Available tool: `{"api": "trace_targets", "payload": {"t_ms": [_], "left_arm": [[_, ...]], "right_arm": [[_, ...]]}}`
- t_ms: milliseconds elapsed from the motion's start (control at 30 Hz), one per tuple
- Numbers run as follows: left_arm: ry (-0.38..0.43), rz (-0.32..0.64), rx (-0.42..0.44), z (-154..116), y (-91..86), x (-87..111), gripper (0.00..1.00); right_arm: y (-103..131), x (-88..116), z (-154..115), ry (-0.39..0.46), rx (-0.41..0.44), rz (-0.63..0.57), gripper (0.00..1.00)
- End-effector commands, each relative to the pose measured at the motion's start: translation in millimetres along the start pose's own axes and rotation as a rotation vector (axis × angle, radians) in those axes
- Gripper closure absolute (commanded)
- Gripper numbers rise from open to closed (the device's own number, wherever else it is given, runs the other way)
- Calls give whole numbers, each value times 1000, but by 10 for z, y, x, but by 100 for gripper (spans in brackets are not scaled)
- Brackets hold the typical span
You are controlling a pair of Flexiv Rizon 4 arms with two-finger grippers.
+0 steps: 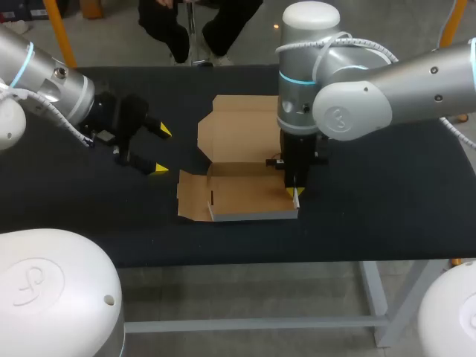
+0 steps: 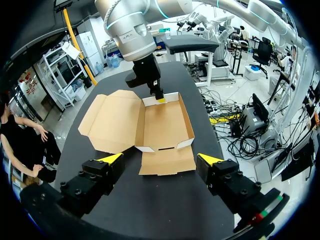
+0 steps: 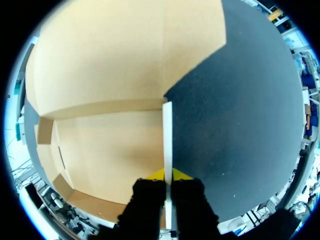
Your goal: Assemble the packaging by folding the flat box into shape, placing the metal phone stand inside, and closing the box properly
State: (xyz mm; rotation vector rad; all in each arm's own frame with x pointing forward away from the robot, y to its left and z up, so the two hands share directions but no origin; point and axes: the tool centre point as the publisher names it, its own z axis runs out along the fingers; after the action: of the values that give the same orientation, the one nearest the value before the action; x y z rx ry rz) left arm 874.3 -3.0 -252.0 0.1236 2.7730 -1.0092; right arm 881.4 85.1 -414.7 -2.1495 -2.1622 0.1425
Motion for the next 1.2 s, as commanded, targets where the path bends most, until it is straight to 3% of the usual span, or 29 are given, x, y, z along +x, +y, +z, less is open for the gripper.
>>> {"api": "trace_targets", "payload": {"t_ms": [33,167,233,367,500,567,667,833,967,1033,1200], "left_arm": [[2,-1,-4,-4,-5,-2,0],[-2,-19,-6,1,-27,1,0],[-6,-89,-15,27,-38,24,0],[-62,-389,-62,132,-47,87,0],[-99,-785,-106,215,-16,108,0],[-83,-896,-75,221,4,150,0],[-137,-1075,-56,235,28,229,0],[-164,-1246,-23,274,52,292,0],[-106,-1378,16,316,106,252,0],[-100,-1388,-45,322,135,208,0],[-100,-1388,-45,322,135,208,0]], "right_arm": [[27,10,8,-3,7,-1,100],[27,10,8,-3,7,-1,100],[27,10,8,-3,7,-1,100],[27,10,8,-3,7,-1,100],[27,10,8,-3,7,-1,100],[27,10,8,-3,7,-1,100],[27,10,8,-3,7,-1,100],[27,10,8,-3,7,-1,100],[27,10,8,-3,7,-1,100],[27,10,8,-3,7,-1,100],[27,10,8,-3,7,-1,100]]}}
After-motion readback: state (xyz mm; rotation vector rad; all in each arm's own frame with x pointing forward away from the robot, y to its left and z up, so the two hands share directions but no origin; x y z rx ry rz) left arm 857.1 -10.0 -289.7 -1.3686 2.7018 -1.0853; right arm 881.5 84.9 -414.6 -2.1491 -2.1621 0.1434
